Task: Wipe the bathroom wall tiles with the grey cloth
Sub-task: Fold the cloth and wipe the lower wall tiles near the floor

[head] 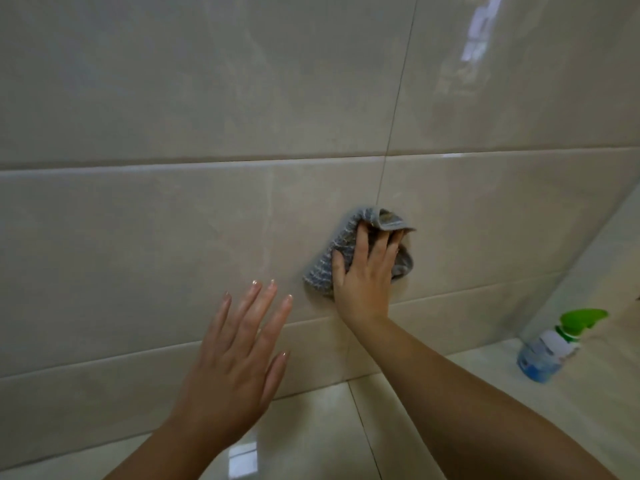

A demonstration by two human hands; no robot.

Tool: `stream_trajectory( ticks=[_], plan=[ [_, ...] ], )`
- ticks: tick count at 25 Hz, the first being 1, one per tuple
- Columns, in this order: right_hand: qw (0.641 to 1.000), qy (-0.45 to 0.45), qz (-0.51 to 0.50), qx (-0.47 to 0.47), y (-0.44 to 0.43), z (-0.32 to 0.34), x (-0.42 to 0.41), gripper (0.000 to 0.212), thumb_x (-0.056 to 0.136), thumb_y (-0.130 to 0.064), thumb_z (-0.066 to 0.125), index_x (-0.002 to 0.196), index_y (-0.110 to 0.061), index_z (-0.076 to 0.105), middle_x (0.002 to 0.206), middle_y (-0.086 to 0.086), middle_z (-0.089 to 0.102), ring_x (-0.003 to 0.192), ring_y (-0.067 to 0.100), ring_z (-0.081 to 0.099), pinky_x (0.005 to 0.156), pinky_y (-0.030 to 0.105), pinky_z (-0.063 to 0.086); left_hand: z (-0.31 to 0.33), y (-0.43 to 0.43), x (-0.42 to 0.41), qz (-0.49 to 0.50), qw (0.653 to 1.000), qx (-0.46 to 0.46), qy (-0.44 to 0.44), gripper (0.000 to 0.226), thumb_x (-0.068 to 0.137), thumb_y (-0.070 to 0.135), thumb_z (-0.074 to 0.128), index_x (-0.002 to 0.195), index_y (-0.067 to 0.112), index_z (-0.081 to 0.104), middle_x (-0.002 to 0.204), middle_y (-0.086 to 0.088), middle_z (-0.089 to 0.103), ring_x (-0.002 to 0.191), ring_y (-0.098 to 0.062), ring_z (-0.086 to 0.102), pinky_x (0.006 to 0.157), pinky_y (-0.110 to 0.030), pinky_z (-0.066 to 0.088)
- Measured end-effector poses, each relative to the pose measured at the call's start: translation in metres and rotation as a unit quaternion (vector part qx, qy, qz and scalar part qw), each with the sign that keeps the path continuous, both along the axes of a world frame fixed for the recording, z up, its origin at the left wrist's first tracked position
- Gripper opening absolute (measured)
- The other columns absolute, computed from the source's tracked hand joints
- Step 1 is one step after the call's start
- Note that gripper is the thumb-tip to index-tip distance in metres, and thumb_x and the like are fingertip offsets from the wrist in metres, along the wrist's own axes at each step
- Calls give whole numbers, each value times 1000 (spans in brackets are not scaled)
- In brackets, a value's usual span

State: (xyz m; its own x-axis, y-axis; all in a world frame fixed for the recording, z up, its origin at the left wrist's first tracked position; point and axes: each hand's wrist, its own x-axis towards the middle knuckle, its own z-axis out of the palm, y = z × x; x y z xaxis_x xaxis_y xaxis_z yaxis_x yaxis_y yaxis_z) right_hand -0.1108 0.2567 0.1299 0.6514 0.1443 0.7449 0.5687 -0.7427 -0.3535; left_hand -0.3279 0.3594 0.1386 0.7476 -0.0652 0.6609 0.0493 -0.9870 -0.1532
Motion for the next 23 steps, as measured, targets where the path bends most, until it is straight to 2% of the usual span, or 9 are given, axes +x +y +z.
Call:
stream_trajectory(
  ticks=[5, 7, 9, 11, 12, 15, 17, 20, 23],
  plan=[
    [977, 124, -32, 169, -3, -45, 20, 65, 97, -44, 28, 150, -7, 20, 154, 30, 18, 141, 51, 12, 112, 65, 20, -5, -11, 46, 5, 1000, -21, -4, 66, 95, 32, 46, 153, 9, 28, 159, -15, 30, 150, -30, 23, 120, -54, 20],
    [967, 133, -43, 214, -3, -55, 24, 65, 98, -40, 28, 149, -1, 23, 154, 31, 18, 141, 52, 14, 113, 64, 19, -10, -11, 59, 9, 1000, -17, 1, 65, 95, 32, 45, 153, 10, 27, 159, -15, 30, 150, -30, 22, 120, -54, 20],
    [948, 148, -57, 275, 3, -46, 28, 64, 97, -38, 26, 148, 2, 25, 152, 31, 22, 140, 52, 17, 113, 63, 20, -14, -8, 69, 13, 1000, -7, 5, 65, 96, 33, 44, 154, 10, 26, 159, -16, 30, 150, -30, 22, 120, -53, 20],
    [911, 165, -76, 369, 14, -16, 30, 67, 95, -39, 24, 147, 3, 27, 150, 31, 25, 140, 51, 19, 112, 62, 21, -13, -4, 76, 20, 1000, 2, -6, 65, 96, 32, 45, 154, 10, 25, 159, -16, 29, 150, -32, 23, 120, -53, 20],
    [906, 146, -74, 389, 21, 3, 30, 67, 93, -39, 25, 146, 2, 30, 150, 31, 27, 140, 51, 21, 111, 62, 21, -10, -1, 79, 28, 999, 2, -17, 66, 96, 32, 45, 154, 10, 25, 159, -16, 28, 150, -32, 22, 120, -54, 20],
    [944, -20, -36, 328, 30, 47, 36, 63, 89, -37, 38, 143, -4, 40, 148, 27, 34, 140, 48, 23, 114, 60, 18, 0, 4, 87, 52, 998, -3, -43, 65, 96, 31, 46, 154, 9, 25, 159, -17, 26, 150, -32, 20, 121, -54, 18],
    [956, -89, -31, 279, 20, 47, 48, 60, 87, -36, 41, 141, -10, 42, 147, 27, 36, 140, 48, 24, 114, 59, 18, 1, 6, 90, 53, 997, 6, -48, 64, 96, 30, 47, 152, 7, 28, 158, -18, 27, 150, -33, 21, 121, -55, 18],
    [973, -61, -38, 217, -3, 1, 58, 57, 87, -35, 40, 141, -17, 33, 146, 31, 36, 137, 53, 24, 111, 65, 19, -2, 4, 92, 47, 998, 20, -37, 64, 96, 30, 49, 152, 7, 29, 158, -19, 29, 149, -34, 22, 120, -55, 19],
    [975, -4, -28, 222, -10, -16, 54, 58, 86, -32, 40, 140, -17, 27, 145, 34, 33, 136, 56, 22, 108, 70, 20, -1, -1, 98, 41, 998, 22, -33, 64, 97, 31, 48, 153, 7, 29, 159, -19, 27, 150, -34, 21, 119, -57, 21]
  ],
)
